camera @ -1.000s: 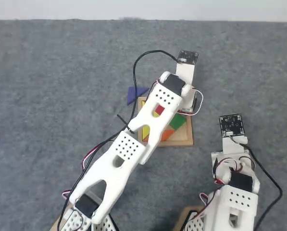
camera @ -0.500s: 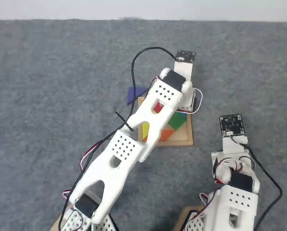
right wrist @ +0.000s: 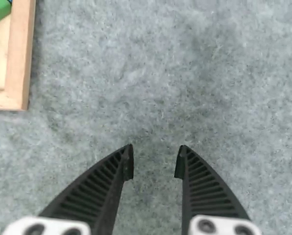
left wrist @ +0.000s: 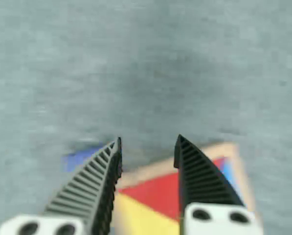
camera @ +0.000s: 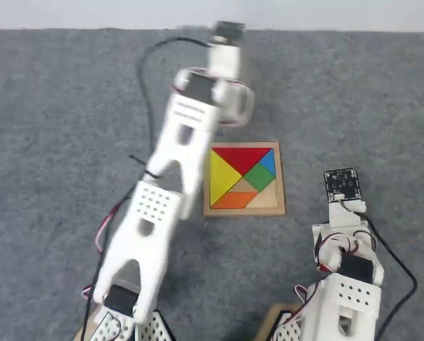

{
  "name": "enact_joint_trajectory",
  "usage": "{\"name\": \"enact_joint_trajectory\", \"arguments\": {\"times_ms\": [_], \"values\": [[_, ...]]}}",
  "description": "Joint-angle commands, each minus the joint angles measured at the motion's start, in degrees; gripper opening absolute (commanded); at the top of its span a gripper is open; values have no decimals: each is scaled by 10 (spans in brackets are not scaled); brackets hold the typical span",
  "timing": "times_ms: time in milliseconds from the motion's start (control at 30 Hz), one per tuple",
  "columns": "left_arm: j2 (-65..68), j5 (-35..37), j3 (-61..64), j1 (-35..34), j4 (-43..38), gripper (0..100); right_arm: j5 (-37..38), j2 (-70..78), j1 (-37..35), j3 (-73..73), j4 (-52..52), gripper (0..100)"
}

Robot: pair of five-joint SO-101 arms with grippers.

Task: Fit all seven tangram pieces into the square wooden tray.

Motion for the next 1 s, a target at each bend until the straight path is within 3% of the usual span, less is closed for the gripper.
{"name": "enact_joint_trajectory", "arguments": {"times_ms": [0,267,433,667,967], "values": [[-37,-86,18,-78,17,160,-7,-7,-12,-21,-12,158],[-7,-287,43,-120,18,162,-7,-9,-25,-16,-11,158],[-4,-299,61,-118,18,241,-7,-9,-26,-16,-12,158],[-3,-357,121,-111,11,239,-7,-9,-26,-15,-12,158],[-3,-391,189,-102,-55,239,-7,-9,-27,-15,-12,158]]}}
